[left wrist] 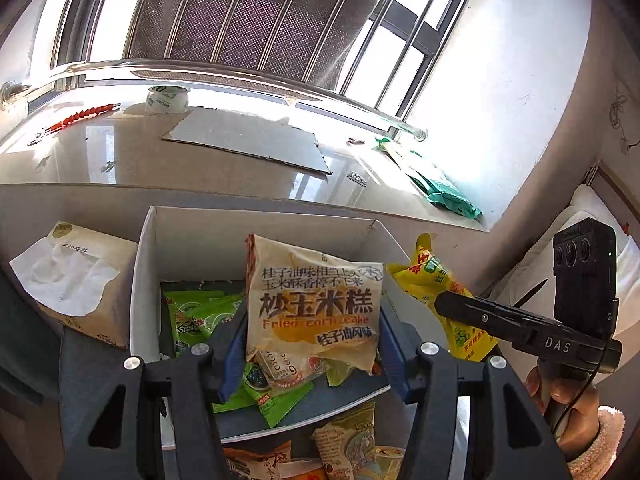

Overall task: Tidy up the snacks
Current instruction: 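Lower both held bags into the white box and open both grippers, then withdraw both tools from the box toward the jelly cups and green pack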

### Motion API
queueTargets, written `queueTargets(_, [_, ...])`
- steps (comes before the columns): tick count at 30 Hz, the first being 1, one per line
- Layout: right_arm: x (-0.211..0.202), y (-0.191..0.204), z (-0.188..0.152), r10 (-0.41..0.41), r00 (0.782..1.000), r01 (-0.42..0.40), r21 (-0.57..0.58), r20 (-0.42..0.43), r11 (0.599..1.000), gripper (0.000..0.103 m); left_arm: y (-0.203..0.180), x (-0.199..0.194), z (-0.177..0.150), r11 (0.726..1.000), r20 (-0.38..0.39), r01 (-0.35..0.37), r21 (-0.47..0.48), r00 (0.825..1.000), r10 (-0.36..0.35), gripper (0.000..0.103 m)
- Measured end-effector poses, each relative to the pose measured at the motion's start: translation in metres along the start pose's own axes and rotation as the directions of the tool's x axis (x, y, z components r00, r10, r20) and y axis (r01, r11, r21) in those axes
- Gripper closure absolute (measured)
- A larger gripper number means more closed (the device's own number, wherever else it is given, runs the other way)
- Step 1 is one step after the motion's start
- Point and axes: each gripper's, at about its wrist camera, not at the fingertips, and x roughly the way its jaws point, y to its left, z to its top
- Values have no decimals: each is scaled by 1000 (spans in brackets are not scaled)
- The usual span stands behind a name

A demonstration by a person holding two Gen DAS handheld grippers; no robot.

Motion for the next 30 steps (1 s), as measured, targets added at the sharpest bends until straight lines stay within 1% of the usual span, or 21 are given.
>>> queueTargets(2, [18, -4, 8, -37, 999, 36, -15, -30, 999, 64, 6, 16, 6, 1000, -30, -25, 2, 999, 25, 42])
queueTargets(4, [29, -10, 13, -52, 998, 52, -6, -43, 999, 64, 11, 26, 8, 999, -46, -45, 4, 998, 45, 41])
queueTargets(5, [32, -13, 14, -55, 998, 55, 3, -43, 998, 63, 14, 31, 9, 998, -57, -61, 4, 997, 61, 37])
queueTargets(6, [33, -15, 16, -62, 997, 63, 11, -34, 998, 55, 17, 34, 9, 997, -71, -80, -2, 994, 80, 30])
queueTargets(7, [32, -16, 17, -72, 997, 72, 8, -21, 997, 38, 21, 36, 8, 994, -83, -106, -8, 991, 105, 13])
queueTargets(8, [29, -17, 19, -81, 997, 81, 4, 1, 997, 32, 25, 33, 7, 991, -67, -133, -13, 989, 132, 0])
queueTargets(9, [26, -18, 20, -80, 997, 80, 8, 20, 997, 13, 27, 30, 5, 991, -53, -134, -19, 990, 133, 0])
queueTargets(10, [23, -19, 21, -68, 997, 68, 16, 30, 998, 0, 29, 28, 5, 992, -53, -123, -27, 991, 121, 0])
queueTargets(11, [19, -19, 22, -60, 998, 59, 24, 34, 998, 0, 31, 24, 4, 991, -51, -125, -38, 991, 123, 0])
queueTargets(14, [8, -15, 22, -88, 995, 87, 21, 40, 996, 0, 33, 7, 2, 990, -26, -133, -42, 991, 132, 0])
queueTargets(16, [1, -11, 21, -77, 996, 77, 17, 40, 997, 0, 32, -5, 0, 990, -13, -134, -48, 991, 134, 0])
queueTargets(19, [-17, -1, 13, -72, 996, 72, -6, 58, 997, 0, 25, -29, -7, 991, 21, -133, -31, 991, 133, 0])
queueTargets(21, [-35, 7, 3, -64, 994, 67, -31, 87, 997, 0, 16, -50, -17, 991, 54, -134, -6, 989, 134, 0])
queueTargets(24, [-65, 20, -19, -52, 991, 61, -67, 121, 996, 0, 0, -83, -41, 988, 93, -148, 37, 985, 144, 0])
queueTargets(25, [-75, 25, -29, -44, 990, 55, -77, 133, 995, 0, -4, -94, -52, 988, 98, -142, 52, 986, 136, 0])
queueTargets(26, [-86, 29, -40, -33, 989, 46, -88, 146, 995, 0, -10, -104, -62, 988, 108, -138, 66, 985, 131, 0])
queueTargets(28, [-103, 35, -65, -18, 988, 35, -106, 155, 994, 0, -16, -123, -87, 988, 126, -141, 55, 983, 134, 0])
queueTargets(30, [-115, 39, -92, -5, 987, 24, -117, 162, 993, 0, -24, -136, -114, 989, 127, -123, 77, 985, 113, 0])
